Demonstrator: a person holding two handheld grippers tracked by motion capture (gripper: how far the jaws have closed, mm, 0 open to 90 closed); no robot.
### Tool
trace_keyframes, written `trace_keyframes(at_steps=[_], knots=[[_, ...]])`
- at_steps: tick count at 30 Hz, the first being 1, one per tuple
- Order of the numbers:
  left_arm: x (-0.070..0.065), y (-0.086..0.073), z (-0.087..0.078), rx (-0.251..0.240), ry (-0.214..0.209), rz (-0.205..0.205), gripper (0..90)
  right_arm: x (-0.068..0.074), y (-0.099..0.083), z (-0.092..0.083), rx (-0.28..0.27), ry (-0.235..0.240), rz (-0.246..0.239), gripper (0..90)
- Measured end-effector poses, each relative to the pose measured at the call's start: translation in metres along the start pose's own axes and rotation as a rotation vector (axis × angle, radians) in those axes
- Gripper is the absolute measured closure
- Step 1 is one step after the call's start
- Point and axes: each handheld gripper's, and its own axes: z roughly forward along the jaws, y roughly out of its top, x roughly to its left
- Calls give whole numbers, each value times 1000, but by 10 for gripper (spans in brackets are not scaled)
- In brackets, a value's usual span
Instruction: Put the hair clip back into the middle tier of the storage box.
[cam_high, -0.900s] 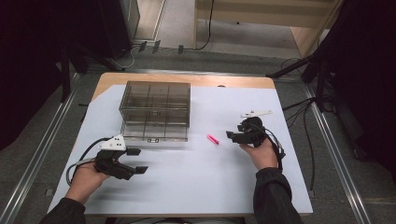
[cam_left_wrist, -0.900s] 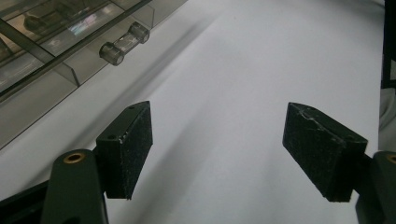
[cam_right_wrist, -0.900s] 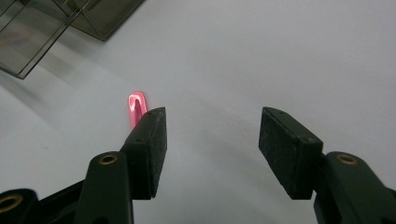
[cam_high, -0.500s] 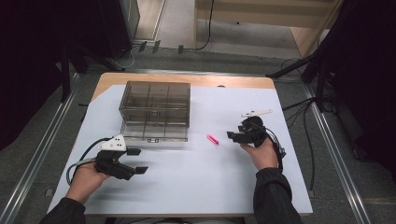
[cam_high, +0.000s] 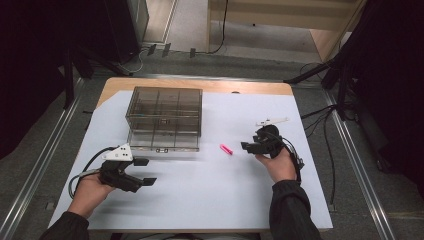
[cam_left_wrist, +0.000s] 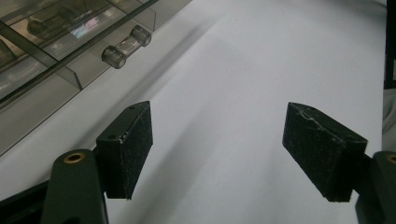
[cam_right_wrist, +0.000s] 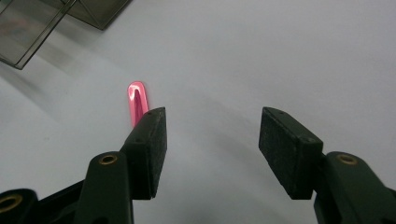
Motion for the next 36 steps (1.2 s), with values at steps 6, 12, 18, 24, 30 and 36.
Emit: trace_keyframes(at_steps=[6,12,18,24,30,36], knots=[[0,0,0,5,0,2,253,2,0,1,9,-1,-5,434],[1,0,1,10,1,1,253,2,2,1,23,9,7,442],[1,-1,-1,-1,-2,6,253,5,7,1,54,-6,-9,441],[0,-1,-1,2,-2,4,253,11,10,1,88,8,-37,444],[1,-1,-1,6,-1,4,253,16,15,3,116,19,-47,452],[1,-1,-2,4,2,2,253,22,23,4,157,23,-73,466]])
